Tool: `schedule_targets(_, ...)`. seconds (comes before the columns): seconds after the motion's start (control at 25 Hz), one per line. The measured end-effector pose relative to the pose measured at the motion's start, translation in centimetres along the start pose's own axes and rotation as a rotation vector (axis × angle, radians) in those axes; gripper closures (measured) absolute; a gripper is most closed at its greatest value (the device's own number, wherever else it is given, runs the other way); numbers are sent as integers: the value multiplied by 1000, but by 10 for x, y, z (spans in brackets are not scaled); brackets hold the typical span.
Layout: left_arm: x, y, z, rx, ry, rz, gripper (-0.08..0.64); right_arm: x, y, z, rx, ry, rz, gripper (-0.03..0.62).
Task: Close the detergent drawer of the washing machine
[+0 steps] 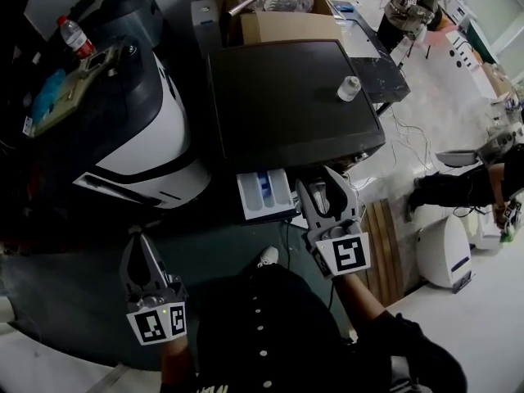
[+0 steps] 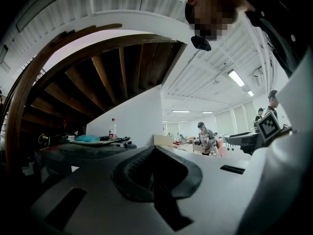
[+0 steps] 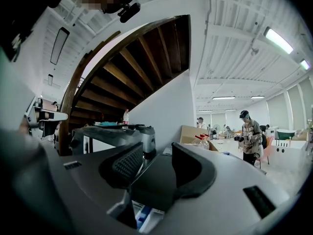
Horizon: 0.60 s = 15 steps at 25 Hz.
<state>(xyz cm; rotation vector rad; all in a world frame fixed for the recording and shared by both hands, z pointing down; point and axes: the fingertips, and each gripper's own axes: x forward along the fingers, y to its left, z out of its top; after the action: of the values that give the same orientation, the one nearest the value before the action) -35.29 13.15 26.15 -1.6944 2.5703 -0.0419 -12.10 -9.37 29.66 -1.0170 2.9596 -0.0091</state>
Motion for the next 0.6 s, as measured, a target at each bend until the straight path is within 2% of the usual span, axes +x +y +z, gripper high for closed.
schedule_targets(0.32,44,-29,-6,-7,9,-142,555,-13,-16,-7,1,31,-85,408)
schedule_targets(0.6,84,-39,-12,-25,0,-318,555,-24,-19,-8,-14,42,-232,408)
